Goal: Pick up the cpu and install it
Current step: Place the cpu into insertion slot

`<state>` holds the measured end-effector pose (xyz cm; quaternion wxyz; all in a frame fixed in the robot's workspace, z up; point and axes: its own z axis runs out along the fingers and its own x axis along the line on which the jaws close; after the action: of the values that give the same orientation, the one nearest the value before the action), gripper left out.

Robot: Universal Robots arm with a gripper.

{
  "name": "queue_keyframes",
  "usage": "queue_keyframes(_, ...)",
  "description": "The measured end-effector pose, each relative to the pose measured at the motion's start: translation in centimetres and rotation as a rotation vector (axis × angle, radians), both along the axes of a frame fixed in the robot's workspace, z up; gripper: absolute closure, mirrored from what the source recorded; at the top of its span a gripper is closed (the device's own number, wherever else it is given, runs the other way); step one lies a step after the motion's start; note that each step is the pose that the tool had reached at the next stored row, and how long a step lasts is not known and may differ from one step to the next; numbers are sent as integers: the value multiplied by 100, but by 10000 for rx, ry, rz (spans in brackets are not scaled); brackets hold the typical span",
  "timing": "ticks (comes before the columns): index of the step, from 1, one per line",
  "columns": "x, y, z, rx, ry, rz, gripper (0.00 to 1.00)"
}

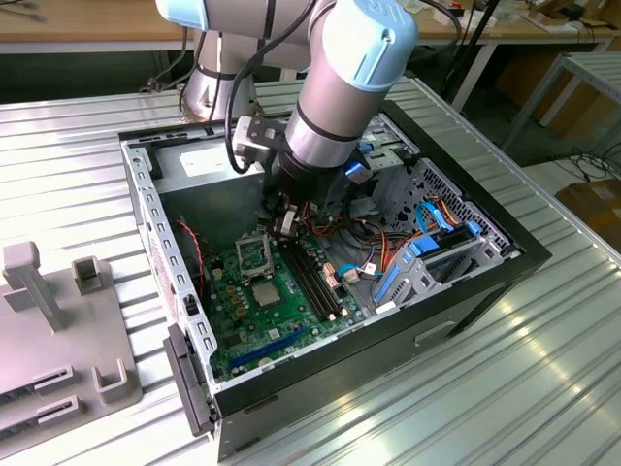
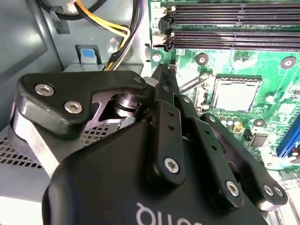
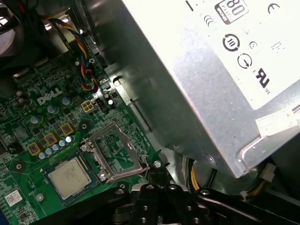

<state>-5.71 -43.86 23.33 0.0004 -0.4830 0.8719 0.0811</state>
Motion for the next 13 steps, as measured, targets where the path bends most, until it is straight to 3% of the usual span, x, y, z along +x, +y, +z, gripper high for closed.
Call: queue_keyframes(13,-24,1,81,-231,-1,20,89)
